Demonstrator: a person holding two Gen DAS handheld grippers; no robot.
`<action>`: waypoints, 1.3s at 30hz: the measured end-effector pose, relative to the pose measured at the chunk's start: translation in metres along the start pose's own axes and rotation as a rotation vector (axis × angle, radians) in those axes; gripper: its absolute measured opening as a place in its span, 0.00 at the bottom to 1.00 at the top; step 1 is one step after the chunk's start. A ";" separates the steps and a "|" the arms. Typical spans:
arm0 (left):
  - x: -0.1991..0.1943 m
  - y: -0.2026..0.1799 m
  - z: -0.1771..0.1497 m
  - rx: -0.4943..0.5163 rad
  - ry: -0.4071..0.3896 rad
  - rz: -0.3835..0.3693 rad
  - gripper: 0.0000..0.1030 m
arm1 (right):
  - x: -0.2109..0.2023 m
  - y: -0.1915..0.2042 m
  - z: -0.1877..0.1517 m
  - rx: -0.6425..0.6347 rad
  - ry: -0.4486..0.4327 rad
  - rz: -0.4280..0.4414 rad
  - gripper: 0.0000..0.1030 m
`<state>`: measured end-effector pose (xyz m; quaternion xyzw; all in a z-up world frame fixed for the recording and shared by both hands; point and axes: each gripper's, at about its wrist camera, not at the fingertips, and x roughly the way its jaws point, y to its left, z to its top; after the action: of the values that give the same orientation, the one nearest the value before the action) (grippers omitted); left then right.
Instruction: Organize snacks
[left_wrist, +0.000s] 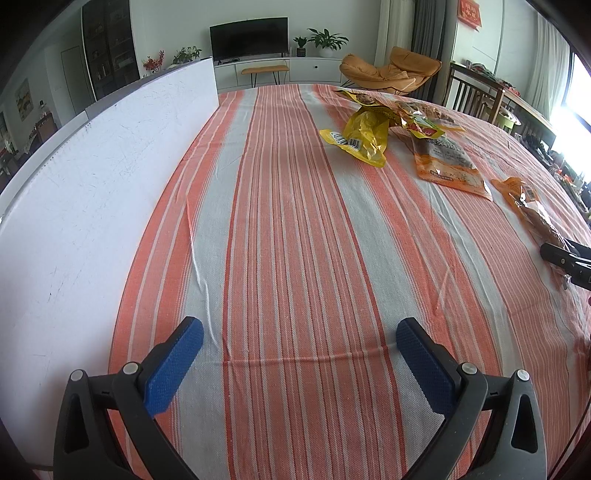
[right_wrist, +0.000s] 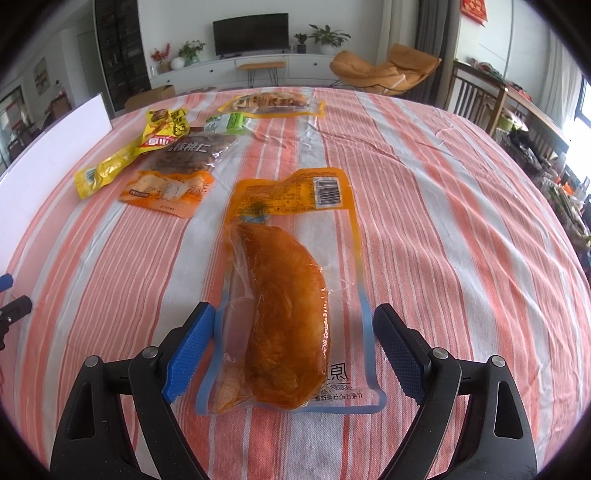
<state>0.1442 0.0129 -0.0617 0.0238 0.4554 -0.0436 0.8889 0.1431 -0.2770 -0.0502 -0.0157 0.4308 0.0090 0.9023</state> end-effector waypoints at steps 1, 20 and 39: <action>0.000 0.000 0.000 0.000 0.000 0.000 1.00 | 0.000 0.000 0.000 0.000 0.000 0.000 0.87; 0.000 0.000 0.000 0.000 0.000 0.000 1.00 | 0.000 0.000 0.000 0.000 0.000 0.000 0.87; 0.002 -0.004 0.003 -0.049 0.002 0.042 1.00 | 0.000 0.000 0.000 0.000 0.000 0.001 0.87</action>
<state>0.1473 0.0090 -0.0620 0.0117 0.4565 -0.0138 0.8895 0.1429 -0.2767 -0.0500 -0.0154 0.4309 0.0093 0.9022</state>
